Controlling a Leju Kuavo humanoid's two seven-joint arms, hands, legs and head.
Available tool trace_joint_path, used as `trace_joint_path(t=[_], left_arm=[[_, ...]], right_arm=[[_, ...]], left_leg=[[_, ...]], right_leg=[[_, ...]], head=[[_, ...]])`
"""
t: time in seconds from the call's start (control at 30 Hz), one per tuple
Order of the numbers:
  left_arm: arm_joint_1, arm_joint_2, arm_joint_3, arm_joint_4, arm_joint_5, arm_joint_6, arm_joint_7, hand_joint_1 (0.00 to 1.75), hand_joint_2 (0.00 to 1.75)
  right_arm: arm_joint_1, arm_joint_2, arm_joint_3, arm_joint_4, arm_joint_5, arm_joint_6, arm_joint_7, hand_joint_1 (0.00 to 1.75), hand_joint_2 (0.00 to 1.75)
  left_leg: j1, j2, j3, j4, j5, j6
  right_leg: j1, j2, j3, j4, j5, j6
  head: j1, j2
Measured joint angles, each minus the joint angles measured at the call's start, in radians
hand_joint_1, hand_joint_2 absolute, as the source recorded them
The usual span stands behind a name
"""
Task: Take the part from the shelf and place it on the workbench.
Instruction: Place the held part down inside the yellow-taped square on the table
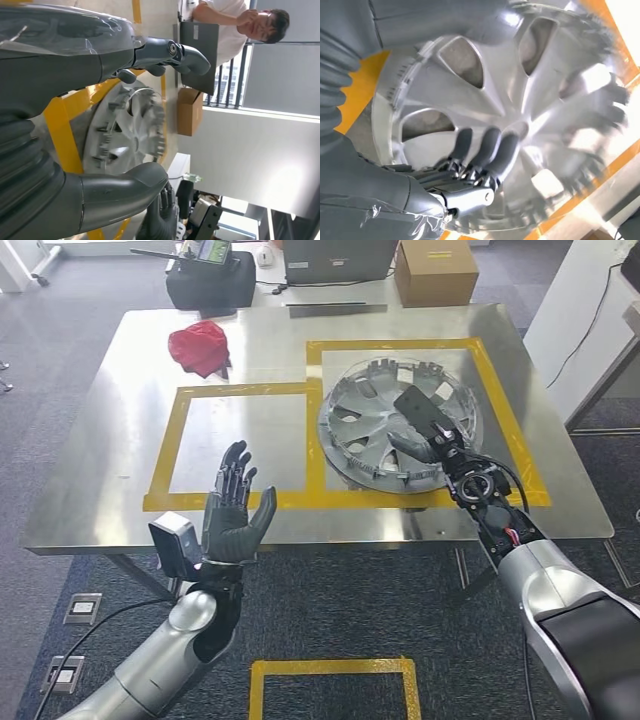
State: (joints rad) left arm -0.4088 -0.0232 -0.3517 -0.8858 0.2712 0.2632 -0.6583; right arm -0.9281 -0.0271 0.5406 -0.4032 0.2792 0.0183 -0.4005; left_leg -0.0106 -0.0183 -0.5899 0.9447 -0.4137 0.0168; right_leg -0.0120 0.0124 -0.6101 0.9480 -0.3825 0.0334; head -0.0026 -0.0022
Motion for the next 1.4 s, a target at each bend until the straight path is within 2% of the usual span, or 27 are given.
trace_joint_path(t=[0.57, 0.7, 1.0, 1.2, 1.4], left_arm=[[0.009, 0.002, 0.0, -0.001, -0.012, 0.035, 0.001, 0.0, 1.75], [0.018, 0.006, 0.0, -0.005, -0.012, 0.043, 0.008, 0.0, 0.0], [0.04, 0.021, 0.0, -0.022, -0.008, 0.059, 0.026, 0.0, 0.0], [0.043, 0.029, 0.0, -0.031, -0.009, 0.065, 0.027, 0.0, 0.0], [0.045, 0.037, 0.0, -0.037, -0.011, 0.08, 0.034, 0.0, 0.0]], right_arm=[[0.0, 0.0, -0.004, 0.0, -0.021, 0.001, -0.011, 0.0, 0.0], [0.002, 0.0, -0.02, -0.002, -0.083, 0.018, -0.025, 0.0, 0.0], [0.053, -0.003, -0.072, -0.093, -0.23, 0.067, -0.018, 0.0, 0.0], [0.134, -0.017, -0.105, -0.248, -0.327, 0.082, 0.045, 0.0, 0.0], [0.236, -0.051, -0.13, -0.452, -0.384, 0.049, 0.124, 0.0, 0.0]], left_leg=[[0.0, 0.0, 0.0, 0.0, 0.0, 0.0], [0.0, 0.0, 0.0, 0.0, 0.0, 0.0], [0.0, 0.001, 0.0, 0.0, 0.0, 0.0], [0.0, 0.0, 0.0, 0.0, 0.0, 0.001], [0.0, 0.001, 0.002, 0.0, -0.001, 0.001]], right_leg=[[0.0, 0.0, 0.0, -0.001, 0.0, 0.0], [0.0, 0.0, 0.0, -0.002, 0.0, 0.0], [0.0, 0.001, 0.001, -0.002, 0.0, 0.001], [0.0, 0.001, 0.001, -0.003, 0.0, 0.001], [0.0, 0.001, 0.002, -0.003, 0.0, 0.001]], head=[[-0.001, 0.0], [-0.001, 0.0], [0.0, 0.0], [-0.001, 0.0], [0.0, 0.0]])
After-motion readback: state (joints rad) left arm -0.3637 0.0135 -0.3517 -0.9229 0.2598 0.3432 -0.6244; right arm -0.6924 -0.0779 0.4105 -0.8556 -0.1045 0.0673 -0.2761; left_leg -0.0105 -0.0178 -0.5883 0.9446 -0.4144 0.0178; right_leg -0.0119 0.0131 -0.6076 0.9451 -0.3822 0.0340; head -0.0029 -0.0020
